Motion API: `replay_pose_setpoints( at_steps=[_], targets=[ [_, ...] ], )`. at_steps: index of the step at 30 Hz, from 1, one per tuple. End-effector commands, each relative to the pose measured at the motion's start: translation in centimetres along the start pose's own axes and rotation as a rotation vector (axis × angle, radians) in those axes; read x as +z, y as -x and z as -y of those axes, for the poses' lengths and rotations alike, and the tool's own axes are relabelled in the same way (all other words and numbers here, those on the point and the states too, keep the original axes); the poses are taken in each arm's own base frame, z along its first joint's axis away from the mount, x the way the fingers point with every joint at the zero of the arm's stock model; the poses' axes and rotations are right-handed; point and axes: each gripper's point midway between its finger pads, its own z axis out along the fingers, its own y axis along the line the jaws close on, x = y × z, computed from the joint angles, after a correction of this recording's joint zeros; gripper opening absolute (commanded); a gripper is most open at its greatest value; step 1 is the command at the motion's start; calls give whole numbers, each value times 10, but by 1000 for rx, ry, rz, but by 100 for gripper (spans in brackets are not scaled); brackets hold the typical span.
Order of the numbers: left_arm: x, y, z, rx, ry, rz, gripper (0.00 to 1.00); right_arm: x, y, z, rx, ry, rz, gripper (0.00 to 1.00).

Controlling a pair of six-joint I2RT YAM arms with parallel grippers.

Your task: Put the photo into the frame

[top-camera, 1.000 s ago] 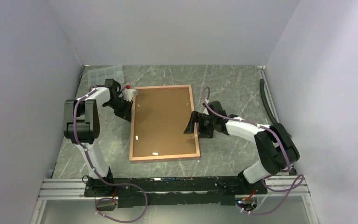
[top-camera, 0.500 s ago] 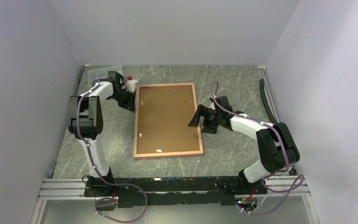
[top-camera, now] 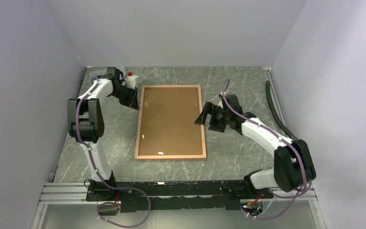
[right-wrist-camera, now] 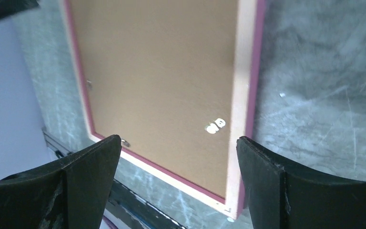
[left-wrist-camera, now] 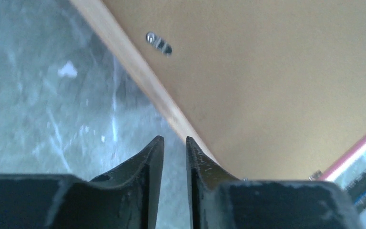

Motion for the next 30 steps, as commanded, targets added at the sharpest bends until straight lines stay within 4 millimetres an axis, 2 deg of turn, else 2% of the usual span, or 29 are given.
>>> replay_pose_setpoints(
  at_steps=[1, 4, 8, 10, 14, 19, 22, 30],
  targets=[
    [-65, -3, 25, -70, -71, 58, 33, -32, 41, -43, -75, 63, 173, 94],
    [-59, -36, 45, -97, -137, 23, 37, -22, 34, -77, -135, 145, 160, 93],
    [-50, -63, 67, -129, -236, -6, 41, 7, 10, -130, -231, 301, 88, 89],
    [-47, -73, 69, -123, -250, -18, 44, 16, 8, -155, -286, 353, 88, 87],
    [-40, -83, 69, -104, -255, -28, 45, 41, -6, -188, -355, 433, 50, 85],
    [-26, -91, 50, -91, -172, -47, 39, 84, -35, -211, -416, 458, -36, 76],
    [-18, -94, 46, -96, -167, -62, 35, 107, -51, -220, -439, 468, -67, 76],
    [-7, -97, 52, -85, -180, -80, 32, 130, -73, -233, -455, 508, -112, 74]
  ],
)
